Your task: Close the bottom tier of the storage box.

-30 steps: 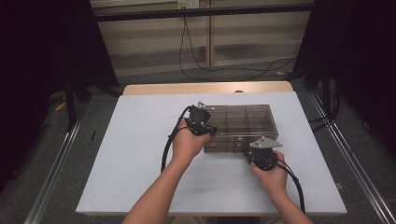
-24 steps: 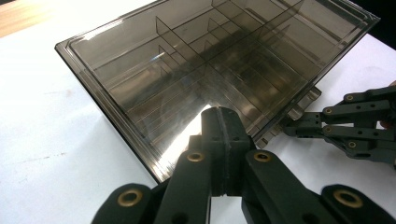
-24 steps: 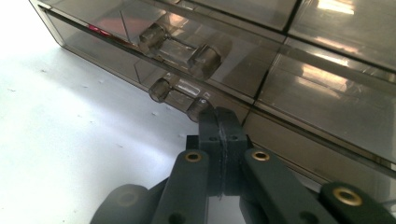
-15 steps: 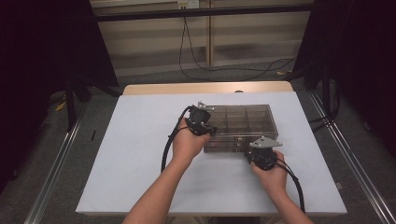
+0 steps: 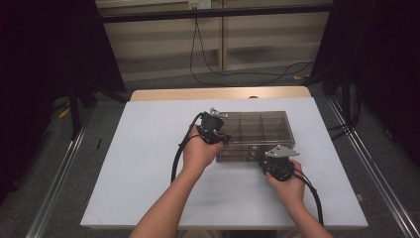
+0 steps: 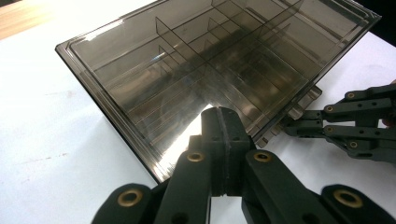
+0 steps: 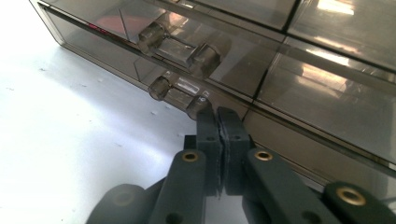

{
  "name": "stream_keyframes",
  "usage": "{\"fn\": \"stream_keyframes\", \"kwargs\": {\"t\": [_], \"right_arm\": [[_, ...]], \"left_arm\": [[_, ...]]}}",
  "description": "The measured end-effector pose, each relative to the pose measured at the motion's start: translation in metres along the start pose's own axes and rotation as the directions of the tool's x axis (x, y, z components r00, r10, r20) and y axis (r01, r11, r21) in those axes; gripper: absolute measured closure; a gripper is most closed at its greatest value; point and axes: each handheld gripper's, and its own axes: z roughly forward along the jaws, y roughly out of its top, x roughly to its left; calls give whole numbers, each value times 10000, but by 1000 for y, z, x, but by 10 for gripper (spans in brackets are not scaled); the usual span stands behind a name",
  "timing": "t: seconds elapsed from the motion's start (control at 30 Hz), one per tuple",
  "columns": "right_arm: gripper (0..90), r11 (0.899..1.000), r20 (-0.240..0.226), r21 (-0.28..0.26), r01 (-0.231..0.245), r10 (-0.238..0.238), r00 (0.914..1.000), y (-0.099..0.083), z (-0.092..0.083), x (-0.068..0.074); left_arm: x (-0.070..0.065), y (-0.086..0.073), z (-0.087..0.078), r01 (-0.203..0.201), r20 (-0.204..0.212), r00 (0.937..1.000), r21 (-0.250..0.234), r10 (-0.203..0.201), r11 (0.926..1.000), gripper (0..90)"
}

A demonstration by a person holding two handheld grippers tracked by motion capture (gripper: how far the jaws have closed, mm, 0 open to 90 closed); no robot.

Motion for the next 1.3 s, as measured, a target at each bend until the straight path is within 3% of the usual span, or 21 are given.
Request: {"fn": "stream_keyframes", "kwargs": {"t": [0.23, 0.43, 0.63, 0.83, 1.0, 1.13, 1.27, 1.3], "right_arm": [[796, 10000, -187, 37, 56, -55, 9998, -3, -4, 0], [719, 9998, -498, -49, 190, -192, 9986, -7, -9, 6], [666, 9999, -693, -120, 95, -103, 9975, -11, -18, 7], [629, 9998, -851, -187, -89, 73, 9963, -15, -27, 3], [592, 9997, -913, -185, -128, 110, 9958, -16, -31, 4], [578, 9998, -960, -194, -109, 90, 9953, -17, -34, 3], [540, 9998, -987, -189, -109, 90, 9951, -17, -37, 2], [535, 9997, -974, -220, -137, 115, 9952, -17, -38, 2]], "left_arm": [[0, 0, 0, 45, 32, 10000, -92, -44, 9999, 900], [4, -2, -1, 125, 420, 9990, -186, -118, 9997, 884], [3, -8, -2, 311, 811, 9964, -654, -257, 9974, 752], [1, -10, -6, 272, 994, 9948, -600, -211, 9978, 634], [4, -14, -12, 255, 830, 9963, -605, -204, 9978, 548], [5, -17, -16, -6, 717, 9974, -705, 57, 9975, 457], [7, -20, -20, -16, 746, 9972, -919, 85, 9958, 388], [8, -21, -22, -141, 687, 9974, -783, 195, 9968, 375]]}}
